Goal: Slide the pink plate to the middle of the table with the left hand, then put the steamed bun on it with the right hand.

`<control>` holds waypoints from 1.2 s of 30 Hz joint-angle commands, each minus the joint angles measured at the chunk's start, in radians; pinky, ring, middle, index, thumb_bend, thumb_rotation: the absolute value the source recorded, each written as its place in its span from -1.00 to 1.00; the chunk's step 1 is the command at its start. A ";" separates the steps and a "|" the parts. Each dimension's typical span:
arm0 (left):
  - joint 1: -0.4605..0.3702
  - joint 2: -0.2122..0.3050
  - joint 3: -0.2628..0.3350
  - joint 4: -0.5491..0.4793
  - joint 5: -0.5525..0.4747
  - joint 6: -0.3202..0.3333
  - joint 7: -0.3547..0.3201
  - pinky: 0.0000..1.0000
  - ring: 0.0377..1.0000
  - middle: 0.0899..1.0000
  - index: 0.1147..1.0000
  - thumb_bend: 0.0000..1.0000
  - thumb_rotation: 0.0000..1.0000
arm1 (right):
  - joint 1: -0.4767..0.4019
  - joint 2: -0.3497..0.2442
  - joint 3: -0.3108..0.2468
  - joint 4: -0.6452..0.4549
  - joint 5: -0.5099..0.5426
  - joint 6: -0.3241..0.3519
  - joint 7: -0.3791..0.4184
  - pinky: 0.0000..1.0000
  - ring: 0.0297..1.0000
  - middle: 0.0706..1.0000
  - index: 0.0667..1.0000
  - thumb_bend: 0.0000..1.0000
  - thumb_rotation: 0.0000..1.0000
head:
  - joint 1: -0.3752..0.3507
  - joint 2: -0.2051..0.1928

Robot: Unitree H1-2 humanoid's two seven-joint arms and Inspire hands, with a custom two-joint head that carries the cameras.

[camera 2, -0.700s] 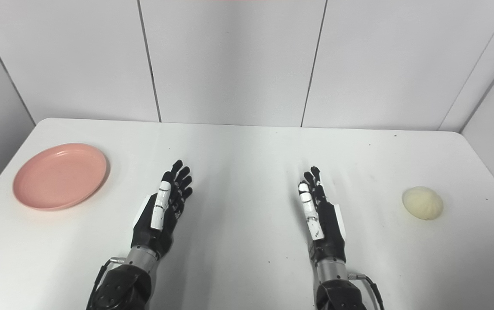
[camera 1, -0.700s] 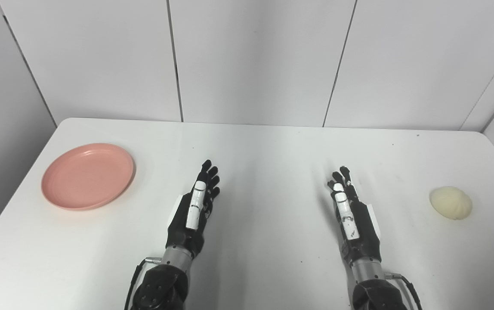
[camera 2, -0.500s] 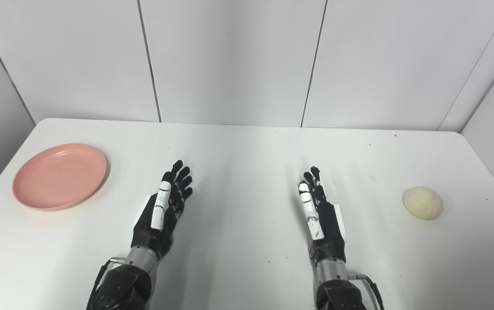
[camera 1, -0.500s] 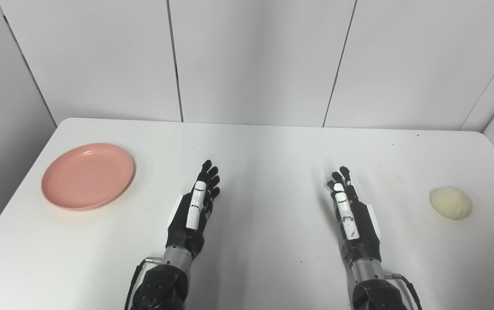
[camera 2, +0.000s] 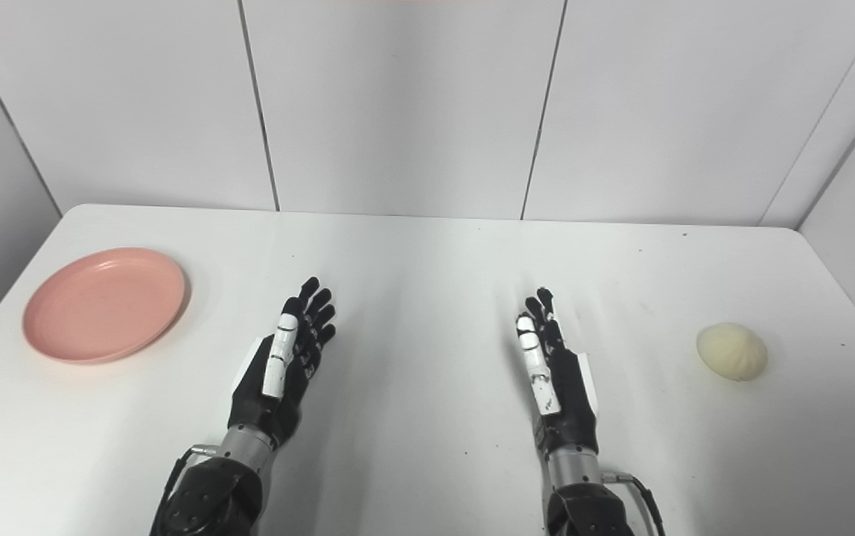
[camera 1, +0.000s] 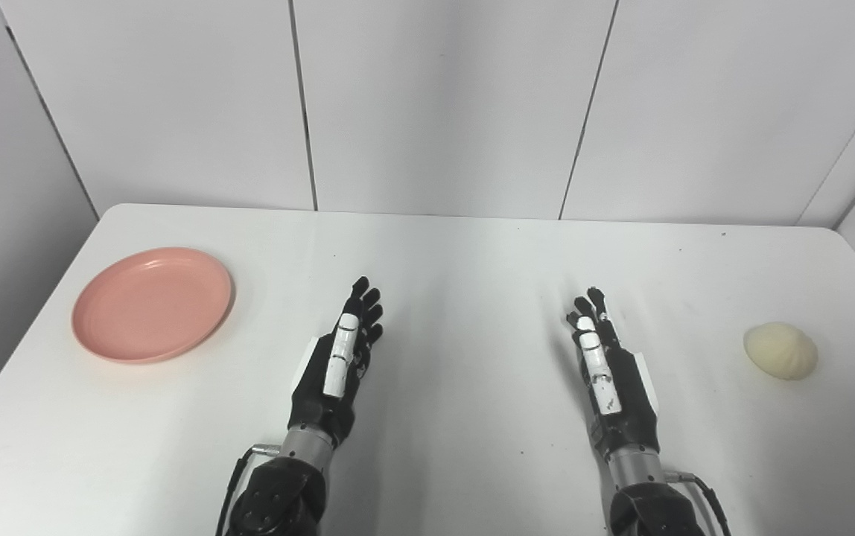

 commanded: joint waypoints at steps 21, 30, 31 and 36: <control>0.015 0.007 -0.002 0.009 -0.013 0.045 -0.005 1.00 1.00 1.00 1.00 0.21 1.00 | -0.025 0.000 0.001 -0.021 -0.002 -0.011 0.004 1.00 0.89 0.91 0.97 0.16 0.70 | -0.001 -0.001; 0.015 0.006 -0.003 0.008 -0.014 0.047 -0.007 1.00 1.00 1.00 1.00 0.20 1.00 | -0.025 0.000 -0.003 -0.021 0.002 -0.008 0.002 1.00 0.88 0.90 0.96 0.19 0.69 | 0.018 -0.007; 0.014 0.005 -0.004 0.008 -0.014 0.047 -0.007 1.00 1.00 1.00 1.00 0.19 1.00 | -0.025 -0.001 -0.003 -0.019 0.004 -0.010 0.004 1.00 0.89 0.91 0.96 0.18 0.69 | 0.040 -0.014; -0.001 -0.011 0.018 0.029 -0.016 0.020 0.021 1.00 1.00 1.00 1.00 0.23 1.00 | -0.023 -0.011 -0.012 -0.015 0.023 -0.009 0.012 1.00 0.90 0.92 0.98 0.22 0.67 | 0.104 -0.036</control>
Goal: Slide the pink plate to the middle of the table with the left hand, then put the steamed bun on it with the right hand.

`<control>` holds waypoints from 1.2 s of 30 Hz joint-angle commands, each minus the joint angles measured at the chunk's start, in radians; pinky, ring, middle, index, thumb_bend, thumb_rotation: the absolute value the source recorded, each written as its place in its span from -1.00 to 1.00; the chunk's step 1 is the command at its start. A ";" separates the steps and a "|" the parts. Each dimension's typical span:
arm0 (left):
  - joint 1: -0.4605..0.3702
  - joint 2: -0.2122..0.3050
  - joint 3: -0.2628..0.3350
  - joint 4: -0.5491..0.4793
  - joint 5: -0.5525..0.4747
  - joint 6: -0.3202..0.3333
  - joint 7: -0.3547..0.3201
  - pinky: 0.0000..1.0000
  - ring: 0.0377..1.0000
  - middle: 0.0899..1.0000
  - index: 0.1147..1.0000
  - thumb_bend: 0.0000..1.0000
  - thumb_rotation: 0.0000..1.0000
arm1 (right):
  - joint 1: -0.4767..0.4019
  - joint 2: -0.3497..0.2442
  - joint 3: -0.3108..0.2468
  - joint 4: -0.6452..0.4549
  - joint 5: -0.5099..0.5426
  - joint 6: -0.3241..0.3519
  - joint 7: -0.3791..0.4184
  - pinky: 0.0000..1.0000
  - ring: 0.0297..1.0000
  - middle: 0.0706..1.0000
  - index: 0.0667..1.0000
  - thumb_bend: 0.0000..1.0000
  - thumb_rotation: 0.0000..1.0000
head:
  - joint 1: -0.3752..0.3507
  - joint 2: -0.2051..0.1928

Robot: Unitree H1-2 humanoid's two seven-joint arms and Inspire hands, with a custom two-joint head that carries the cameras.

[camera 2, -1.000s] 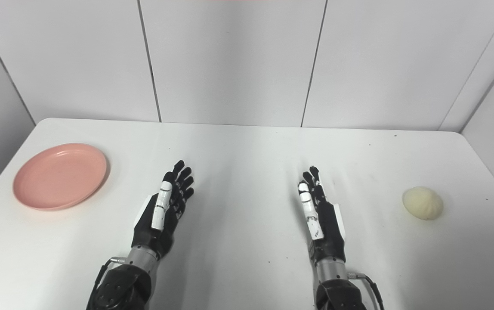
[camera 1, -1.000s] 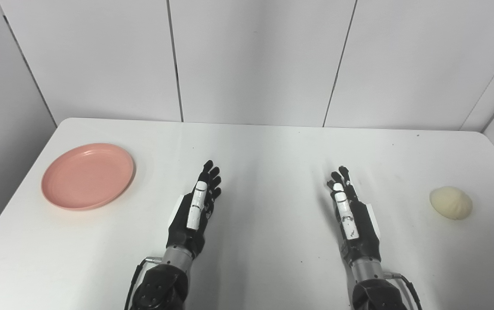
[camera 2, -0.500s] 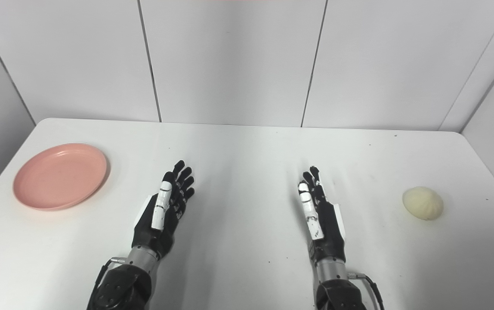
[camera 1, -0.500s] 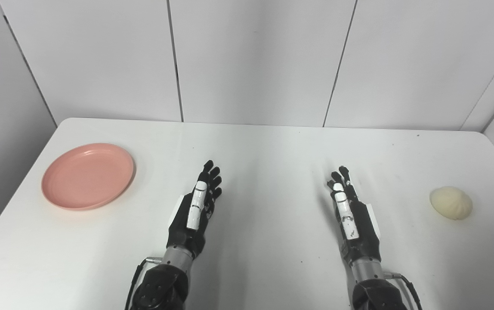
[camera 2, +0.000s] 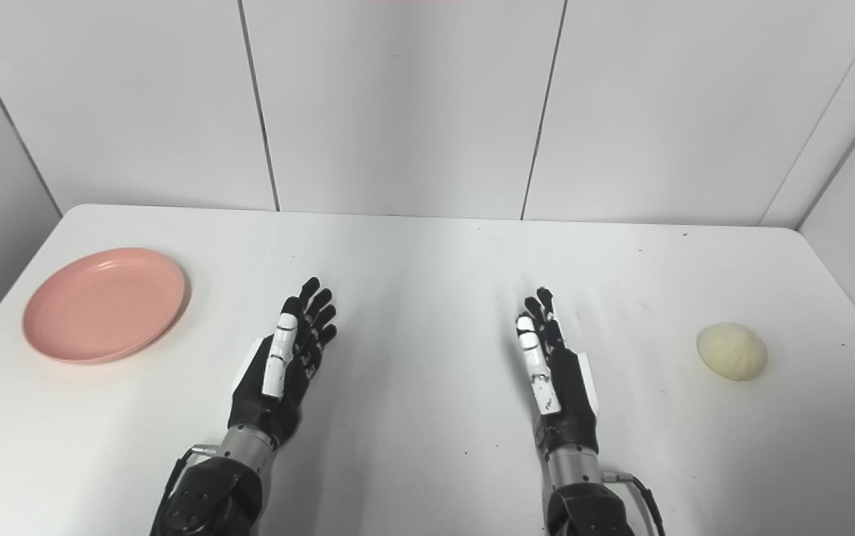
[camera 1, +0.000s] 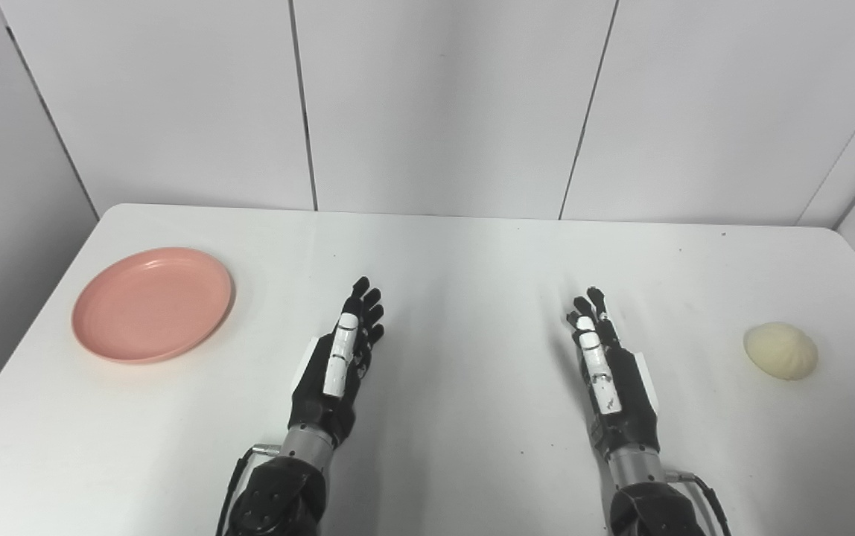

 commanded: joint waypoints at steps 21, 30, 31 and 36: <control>-0.119 -0.022 -0.001 0.356 0.123 -0.254 0.110 1.00 1.00 1.00 1.00 0.09 1.00 | 0.002 -0.056 -0.052 -0.002 0.123 -0.039 0.076 1.00 1.00 1.00 1.00 -0.21 0.66 | 0.365 -0.206; -0.147 -0.023 0.016 0.409 0.149 -0.351 0.160 0.99 1.00 1.00 1.00 0.14 1.00 | 0.002 -0.056 -0.055 0.013 0.125 -0.051 0.077 1.00 1.00 1.00 1.00 -0.25 0.63 | 0.374 -0.222; -0.147 -0.021 0.016 0.403 0.156 -0.343 0.165 0.98 1.00 1.00 1.00 0.18 1.00 | 0.001 -0.055 -0.055 0.016 0.122 -0.054 0.075 1.00 1.00 1.00 1.00 -0.26 0.65 | 0.373 -0.222; -0.133 -0.016 0.019 0.350 0.179 -0.311 0.186 1.00 1.00 1.00 1.00 0.25 1.00 | 0.000 -0.053 -0.054 0.016 0.116 -0.059 0.075 1.00 1.00 1.00 1.00 -0.34 0.69 | 0.368 -0.222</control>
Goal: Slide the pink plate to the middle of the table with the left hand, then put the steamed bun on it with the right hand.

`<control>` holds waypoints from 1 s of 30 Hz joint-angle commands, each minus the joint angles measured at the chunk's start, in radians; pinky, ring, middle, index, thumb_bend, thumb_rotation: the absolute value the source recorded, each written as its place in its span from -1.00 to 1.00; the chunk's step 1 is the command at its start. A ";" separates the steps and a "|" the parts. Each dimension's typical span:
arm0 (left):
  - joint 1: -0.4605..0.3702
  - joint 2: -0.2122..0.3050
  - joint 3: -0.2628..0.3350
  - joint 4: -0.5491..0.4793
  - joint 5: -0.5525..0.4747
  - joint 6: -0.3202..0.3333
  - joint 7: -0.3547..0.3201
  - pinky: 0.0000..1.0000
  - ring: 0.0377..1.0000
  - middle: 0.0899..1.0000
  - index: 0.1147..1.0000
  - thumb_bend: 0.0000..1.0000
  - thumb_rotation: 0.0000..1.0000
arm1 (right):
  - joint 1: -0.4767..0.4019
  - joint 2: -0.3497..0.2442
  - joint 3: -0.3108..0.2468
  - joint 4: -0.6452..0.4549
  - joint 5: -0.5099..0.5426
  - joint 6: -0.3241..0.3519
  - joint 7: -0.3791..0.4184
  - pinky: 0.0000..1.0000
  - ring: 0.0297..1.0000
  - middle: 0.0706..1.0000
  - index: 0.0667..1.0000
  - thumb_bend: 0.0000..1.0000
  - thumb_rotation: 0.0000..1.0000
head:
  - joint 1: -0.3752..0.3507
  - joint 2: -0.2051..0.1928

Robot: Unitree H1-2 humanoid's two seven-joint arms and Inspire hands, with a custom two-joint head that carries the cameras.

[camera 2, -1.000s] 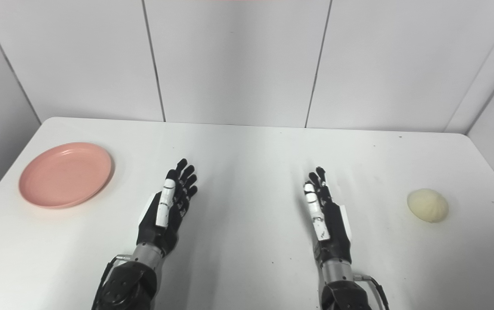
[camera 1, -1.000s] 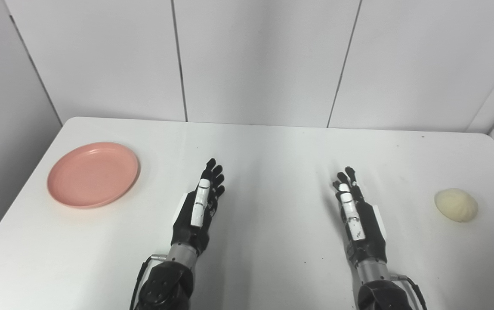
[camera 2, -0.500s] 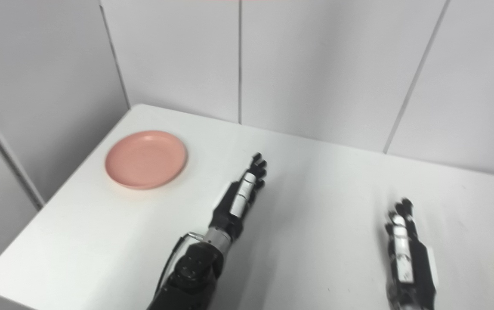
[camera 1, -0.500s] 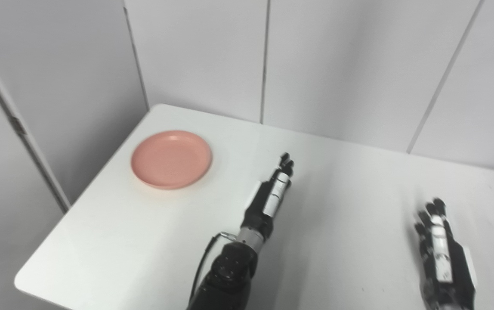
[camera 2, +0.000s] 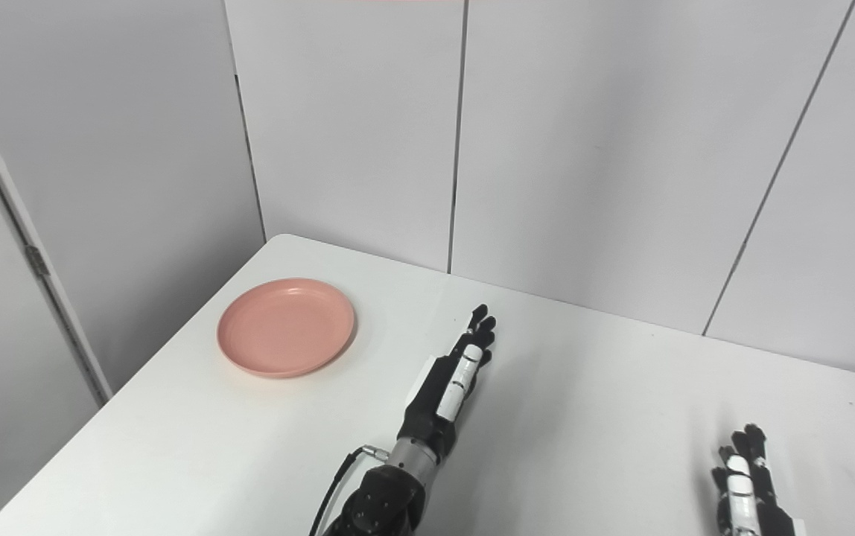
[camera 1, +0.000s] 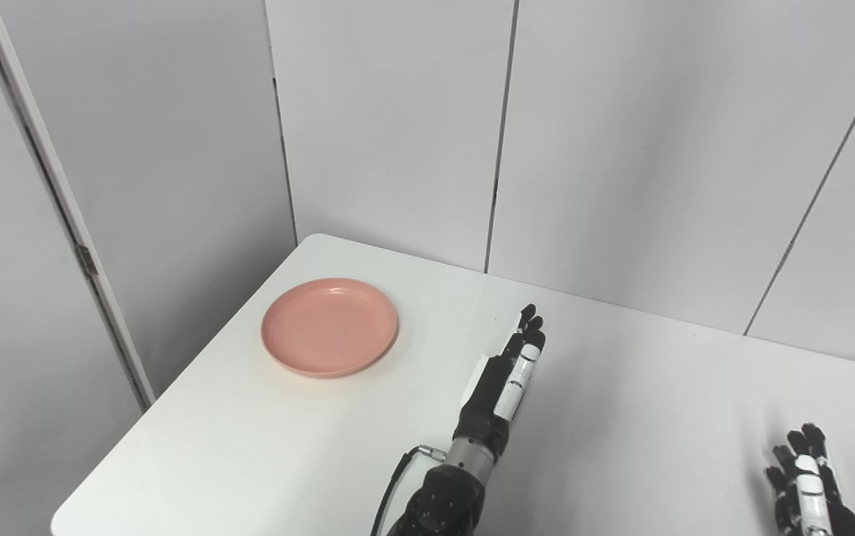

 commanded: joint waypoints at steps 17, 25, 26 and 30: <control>0.031 0.039 0.005 -0.077 0.174 -0.039 0.159 0.93 0.95 0.95 0.92 0.38 1.00 | 0.000 -0.002 -0.010 0.002 0.011 -0.049 0.013 1.00 1.00 1.00 1.00 -0.35 0.70 | -0.001 0.006; -0.006 0.064 0.063 -0.107 0.064 -0.064 0.136 1.00 0.98 0.93 0.92 0.39 1.00 | -0.002 0.004 -0.012 0.010 0.011 -0.058 0.009 1.00 1.00 1.00 1.00 -0.35 0.68 | -0.007 0.003; -0.007 0.067 0.068 -0.117 0.067 -0.052 0.141 0.99 0.95 0.91 0.89 0.39 1.00 | -0.002 0.005 -0.012 0.010 0.011 -0.058 0.007 1.00 1.00 1.00 1.00 -0.34 0.67 | -0.007 0.003; -0.011 0.089 0.087 -0.143 0.067 -0.043 0.147 0.99 0.89 0.86 0.86 0.36 1.00 | -0.003 0.005 -0.010 0.010 0.006 -0.058 0.007 1.00 1.00 1.00 1.00 -0.33 0.68 | -0.012 0.002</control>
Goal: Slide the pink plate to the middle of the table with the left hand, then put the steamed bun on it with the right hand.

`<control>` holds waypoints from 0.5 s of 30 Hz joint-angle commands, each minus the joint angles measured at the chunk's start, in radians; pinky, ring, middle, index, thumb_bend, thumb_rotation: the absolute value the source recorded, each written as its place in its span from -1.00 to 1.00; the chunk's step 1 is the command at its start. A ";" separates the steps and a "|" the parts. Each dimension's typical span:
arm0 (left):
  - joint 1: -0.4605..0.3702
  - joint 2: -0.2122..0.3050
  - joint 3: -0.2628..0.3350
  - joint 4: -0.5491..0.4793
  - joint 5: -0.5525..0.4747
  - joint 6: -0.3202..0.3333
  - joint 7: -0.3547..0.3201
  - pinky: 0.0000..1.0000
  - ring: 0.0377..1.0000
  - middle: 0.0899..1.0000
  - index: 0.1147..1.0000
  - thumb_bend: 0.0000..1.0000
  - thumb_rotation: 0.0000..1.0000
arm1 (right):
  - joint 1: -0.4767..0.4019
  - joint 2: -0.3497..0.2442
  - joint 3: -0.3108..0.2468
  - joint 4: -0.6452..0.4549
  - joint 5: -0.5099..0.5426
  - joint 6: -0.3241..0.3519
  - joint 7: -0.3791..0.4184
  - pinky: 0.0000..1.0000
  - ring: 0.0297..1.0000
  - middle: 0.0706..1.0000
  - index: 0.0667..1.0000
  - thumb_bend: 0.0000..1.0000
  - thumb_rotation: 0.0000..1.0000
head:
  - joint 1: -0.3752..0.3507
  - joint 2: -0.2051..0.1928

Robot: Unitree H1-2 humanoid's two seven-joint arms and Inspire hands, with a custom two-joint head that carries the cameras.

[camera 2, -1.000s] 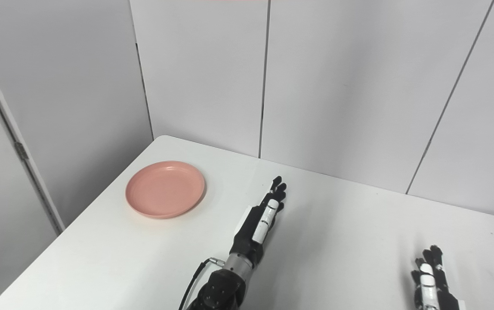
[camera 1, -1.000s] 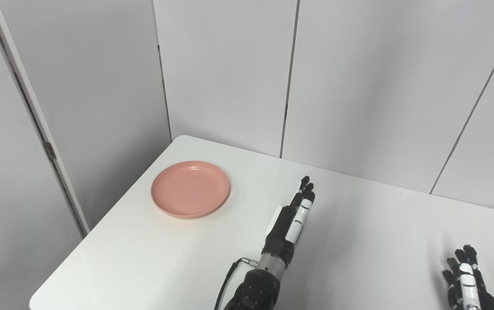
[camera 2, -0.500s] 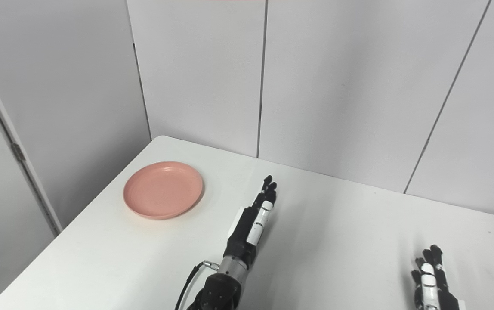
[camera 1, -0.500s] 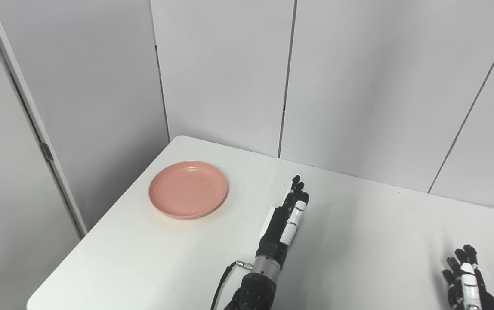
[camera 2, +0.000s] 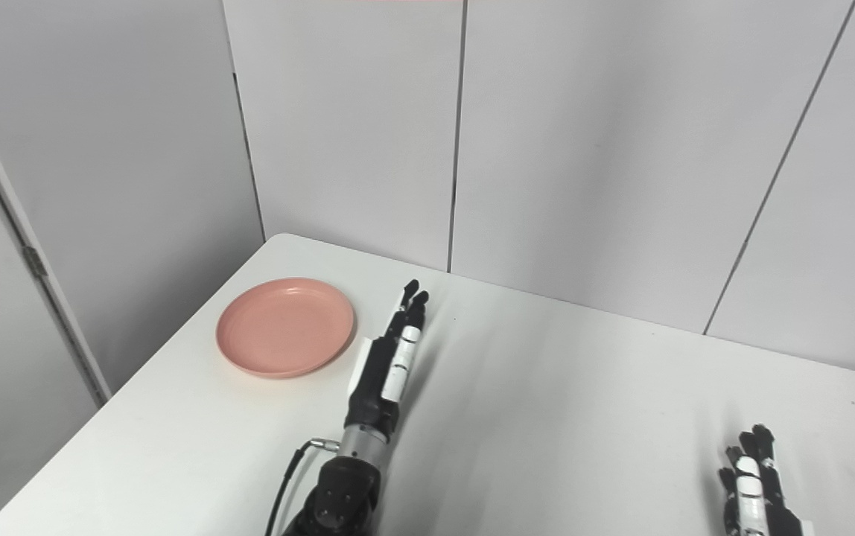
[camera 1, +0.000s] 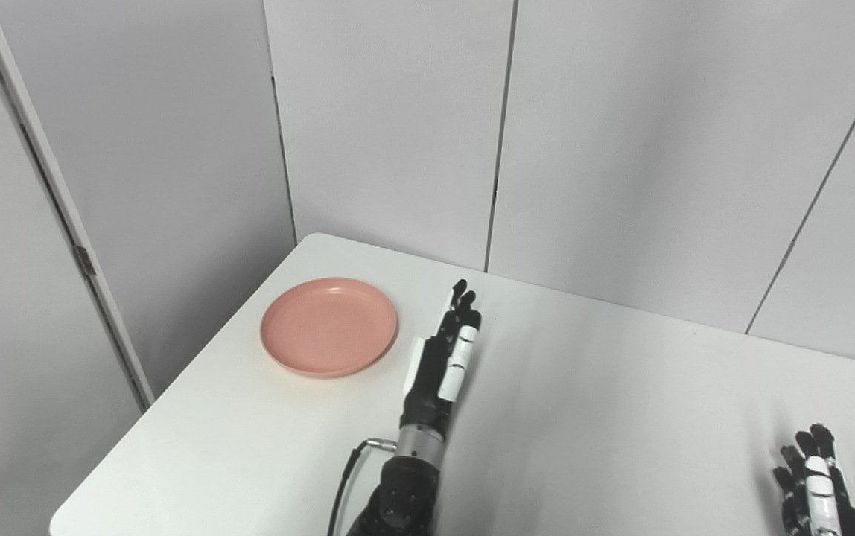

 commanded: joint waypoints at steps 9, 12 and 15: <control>-0.059 0.042 0.058 -0.064 -0.064 -0.017 -0.006 1.00 0.85 0.83 0.81 0.40 1.00 | -0.001 -0.004 0.001 0.005 -0.011 -0.046 0.012 1.00 1.00 1.00 1.00 -0.35 0.75 | 0.005 0.001; -0.060 0.049 0.069 -0.080 -0.076 -0.006 -0.005 1.00 0.84 0.82 0.80 0.41 1.00 | 0.000 0.000 -0.003 0.003 -0.010 -0.044 0.006 1.00 1.00 1.00 1.00 -0.32 0.74 | 0.006 -0.002; -0.062 0.055 0.085 -0.101 -0.085 0.015 -0.003 1.00 0.85 0.81 0.79 0.43 1.00 | -0.001 0.002 -0.002 0.009 -0.012 -0.058 0.006 1.00 1.00 1.00 1.00 -0.31 0.72 | 0.007 -0.002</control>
